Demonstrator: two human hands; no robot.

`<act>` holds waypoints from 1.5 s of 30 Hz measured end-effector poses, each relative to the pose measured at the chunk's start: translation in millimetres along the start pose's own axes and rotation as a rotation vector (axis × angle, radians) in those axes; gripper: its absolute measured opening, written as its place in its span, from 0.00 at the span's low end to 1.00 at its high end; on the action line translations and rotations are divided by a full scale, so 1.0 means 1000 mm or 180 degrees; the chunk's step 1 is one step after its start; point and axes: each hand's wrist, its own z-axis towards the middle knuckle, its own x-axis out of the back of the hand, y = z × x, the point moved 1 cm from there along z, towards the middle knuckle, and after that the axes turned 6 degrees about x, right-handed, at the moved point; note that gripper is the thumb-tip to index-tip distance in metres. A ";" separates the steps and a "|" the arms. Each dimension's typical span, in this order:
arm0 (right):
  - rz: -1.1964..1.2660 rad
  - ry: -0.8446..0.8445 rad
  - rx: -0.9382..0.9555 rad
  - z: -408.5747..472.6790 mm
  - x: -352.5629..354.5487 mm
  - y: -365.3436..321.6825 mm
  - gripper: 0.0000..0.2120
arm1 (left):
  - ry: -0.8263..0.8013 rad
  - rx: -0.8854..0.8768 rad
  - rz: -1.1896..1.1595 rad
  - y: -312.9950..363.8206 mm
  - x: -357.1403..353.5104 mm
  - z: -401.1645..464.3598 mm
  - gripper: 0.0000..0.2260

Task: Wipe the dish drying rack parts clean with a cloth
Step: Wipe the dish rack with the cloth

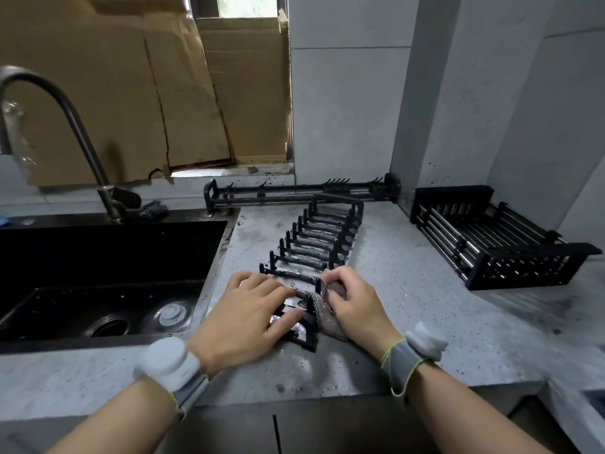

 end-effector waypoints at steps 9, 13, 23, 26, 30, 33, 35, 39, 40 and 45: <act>-0.0543 0.0036 0.0154 -0.016 -0.010 0.001 0.10 | 0.0132 0.0070 0.0091 0.002 -0.007 0.001 0.25; -0.0641 -0.0470 0.0447 -0.032 -0.004 -0.004 0.19 | 0.0124 0.0061 0.0075 0.002 -0.008 0.001 0.26; -0.0698 -0.0410 0.0821 -0.028 0.002 -0.010 0.13 | 0.0140 0.0027 0.0117 0.005 -0.004 0.002 0.29; -0.0563 -0.0434 0.0716 -0.026 0.011 -0.006 0.13 | 0.0128 -0.0024 0.0103 0.004 -0.005 0.000 0.28; -0.0437 -0.0374 0.0606 -0.032 0.012 -0.009 0.13 | 0.0023 -0.0148 0.0193 -0.001 -0.006 -0.001 0.29; -0.0007 -0.0315 0.0338 -0.038 0.016 -0.010 0.12 | 0.0020 -0.0199 0.0239 -0.003 -0.008 -0.001 0.30; 0.0200 -0.0611 0.0214 -0.041 0.018 -0.011 0.07 | 0.0041 -0.0195 0.0253 -0.004 -0.009 -0.001 0.30; 0.0553 -0.0099 -0.0245 -0.027 0.033 -0.011 0.05 | 0.0100 -0.0210 0.0228 -0.003 -0.009 -0.001 0.30; 0.0700 0.0165 -0.0434 -0.023 0.034 -0.013 0.07 | 0.0119 -0.0207 0.0218 -0.003 -0.009 -0.001 0.30; 0.0295 0.0236 -0.0692 -0.024 0.006 -0.023 0.04 | 0.0111 -0.0203 0.0198 -0.002 -0.010 0.000 0.31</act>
